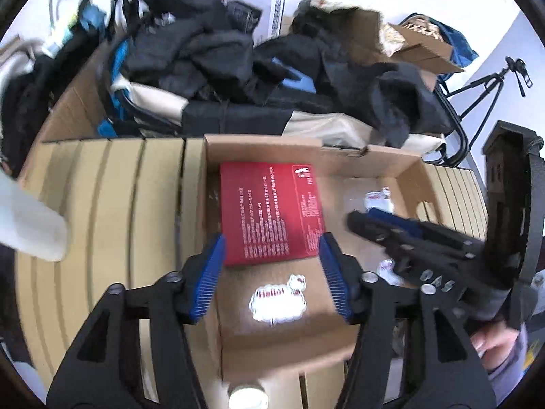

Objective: Organize objects
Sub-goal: 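Lower the red box into the cardboard tray and open both grippers, then withdraw both grippers from the tray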

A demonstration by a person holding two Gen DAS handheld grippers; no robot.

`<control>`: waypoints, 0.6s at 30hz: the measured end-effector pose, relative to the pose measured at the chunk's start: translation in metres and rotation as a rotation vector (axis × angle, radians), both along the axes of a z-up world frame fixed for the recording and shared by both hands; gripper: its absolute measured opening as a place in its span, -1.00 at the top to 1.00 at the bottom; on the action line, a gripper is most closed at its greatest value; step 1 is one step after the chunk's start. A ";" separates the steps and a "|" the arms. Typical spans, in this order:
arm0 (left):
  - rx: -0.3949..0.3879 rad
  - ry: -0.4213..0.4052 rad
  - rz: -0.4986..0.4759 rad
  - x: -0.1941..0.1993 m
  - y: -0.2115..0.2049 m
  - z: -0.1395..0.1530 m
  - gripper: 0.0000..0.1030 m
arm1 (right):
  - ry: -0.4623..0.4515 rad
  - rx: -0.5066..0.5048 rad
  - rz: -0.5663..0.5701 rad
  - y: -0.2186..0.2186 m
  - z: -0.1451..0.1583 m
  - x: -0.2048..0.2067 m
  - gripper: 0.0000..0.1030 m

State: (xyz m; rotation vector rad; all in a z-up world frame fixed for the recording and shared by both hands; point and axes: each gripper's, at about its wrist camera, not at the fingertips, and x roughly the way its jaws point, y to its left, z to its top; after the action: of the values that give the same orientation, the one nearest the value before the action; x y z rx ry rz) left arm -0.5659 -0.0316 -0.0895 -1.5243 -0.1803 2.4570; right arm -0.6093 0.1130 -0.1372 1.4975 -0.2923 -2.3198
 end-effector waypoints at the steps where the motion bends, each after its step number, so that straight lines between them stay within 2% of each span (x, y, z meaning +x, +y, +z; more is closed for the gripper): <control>1: -0.018 0.005 0.008 0.008 -0.002 0.010 -0.29 | 0.015 0.019 0.007 0.005 0.012 0.007 0.27; 2: -0.036 0.006 0.022 0.016 -0.003 0.021 -0.36 | 0.027 0.030 0.017 0.010 0.023 0.013 0.22; 4: -0.063 0.023 0.041 0.041 -0.007 0.046 -0.54 | 0.056 0.023 0.041 0.025 0.052 0.033 -0.19; 5: -0.084 0.036 0.054 0.053 -0.009 0.057 -0.60 | 0.071 0.020 0.042 0.032 0.065 0.043 -0.69; 6: -0.111 0.050 0.067 0.067 -0.010 0.070 -0.70 | 0.092 0.023 0.040 0.042 0.079 0.055 -0.82; 8: -0.153 0.087 0.075 0.098 -0.010 0.094 -0.73 | 0.134 0.059 0.041 0.061 0.109 0.085 -0.82; 10: -0.197 0.127 0.079 0.132 -0.010 0.118 -0.88 | 0.170 0.118 0.029 0.082 0.136 0.118 -0.82; 12: -0.209 0.150 0.078 0.165 -0.006 0.136 -0.88 | 0.193 0.146 0.024 0.099 0.158 0.148 -0.82; 15: -0.213 0.167 0.030 0.210 0.007 0.154 -0.92 | 0.226 0.183 0.023 0.120 0.188 0.197 -0.82; 16: -0.217 0.181 0.025 0.222 0.010 0.158 -1.00 | 0.246 0.196 0.022 0.128 0.200 0.219 -0.82; 18: -0.238 0.221 0.029 0.250 0.014 0.162 -1.00 | 0.271 0.197 0.024 0.139 0.211 0.245 -0.82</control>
State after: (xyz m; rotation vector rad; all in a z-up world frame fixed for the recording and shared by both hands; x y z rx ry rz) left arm -0.3158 -0.0172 0.0723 -1.3265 0.1355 2.7271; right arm -0.3641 0.2515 0.0734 1.2377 0.0270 -2.5549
